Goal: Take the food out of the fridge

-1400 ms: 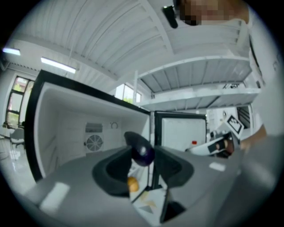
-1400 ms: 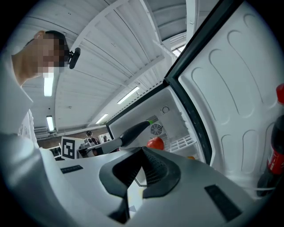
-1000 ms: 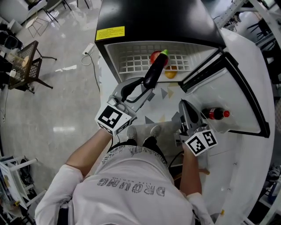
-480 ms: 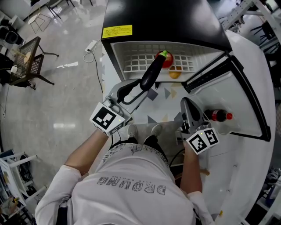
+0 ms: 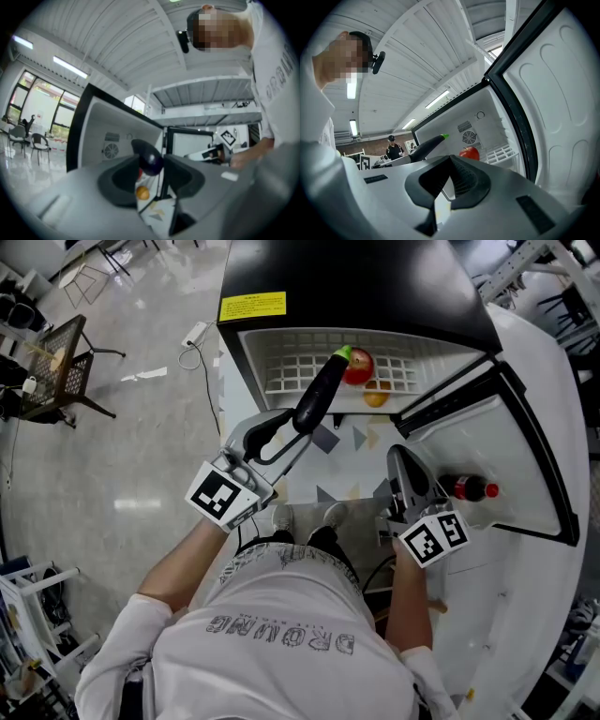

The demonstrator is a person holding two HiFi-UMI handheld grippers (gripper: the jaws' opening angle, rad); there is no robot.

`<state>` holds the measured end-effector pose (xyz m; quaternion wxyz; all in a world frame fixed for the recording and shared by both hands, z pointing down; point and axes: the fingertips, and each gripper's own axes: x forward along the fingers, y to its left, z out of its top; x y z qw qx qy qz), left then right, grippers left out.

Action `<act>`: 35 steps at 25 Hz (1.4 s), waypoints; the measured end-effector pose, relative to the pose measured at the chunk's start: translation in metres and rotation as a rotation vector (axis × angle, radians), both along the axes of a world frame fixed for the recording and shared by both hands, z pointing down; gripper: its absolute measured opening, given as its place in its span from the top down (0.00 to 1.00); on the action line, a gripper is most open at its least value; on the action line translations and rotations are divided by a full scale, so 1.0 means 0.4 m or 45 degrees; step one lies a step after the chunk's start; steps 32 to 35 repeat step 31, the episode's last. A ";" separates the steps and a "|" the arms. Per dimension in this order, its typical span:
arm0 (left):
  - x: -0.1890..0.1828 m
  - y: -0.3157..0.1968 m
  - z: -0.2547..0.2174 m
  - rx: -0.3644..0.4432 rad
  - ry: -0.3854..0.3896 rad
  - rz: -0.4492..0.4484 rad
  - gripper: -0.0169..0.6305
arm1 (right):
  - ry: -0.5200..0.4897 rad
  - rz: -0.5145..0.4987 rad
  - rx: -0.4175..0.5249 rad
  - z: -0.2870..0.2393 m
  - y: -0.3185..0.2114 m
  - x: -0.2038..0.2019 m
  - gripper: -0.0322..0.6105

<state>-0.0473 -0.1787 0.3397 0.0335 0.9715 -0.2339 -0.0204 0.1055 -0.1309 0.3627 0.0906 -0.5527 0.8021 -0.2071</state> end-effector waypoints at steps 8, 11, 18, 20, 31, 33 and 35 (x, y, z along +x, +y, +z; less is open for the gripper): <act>-0.001 -0.007 0.007 -0.002 -0.005 0.010 0.72 | 0.020 -0.022 -0.011 0.006 -0.021 -0.011 0.95; 0.001 -0.007 0.002 -0.001 0.009 0.011 0.72 | 0.022 -0.028 -0.012 0.008 -0.027 -0.014 0.95; 0.003 -0.007 0.004 -0.011 0.018 0.012 0.72 | 0.025 -0.036 -0.022 0.014 -0.031 -0.013 0.95; 0.002 -0.006 0.009 -0.007 0.004 0.017 0.72 | 0.026 -0.038 -0.026 0.016 -0.032 -0.013 0.95; 0.006 -0.004 0.010 -0.010 0.002 0.023 0.72 | 0.027 -0.052 -0.032 0.020 -0.035 -0.020 0.95; 0.006 -0.004 0.010 -0.010 0.002 0.023 0.72 | 0.027 -0.052 -0.032 0.020 -0.035 -0.020 0.95; 0.006 -0.004 0.010 -0.010 0.002 0.023 0.72 | 0.027 -0.052 -0.032 0.020 -0.035 -0.020 0.95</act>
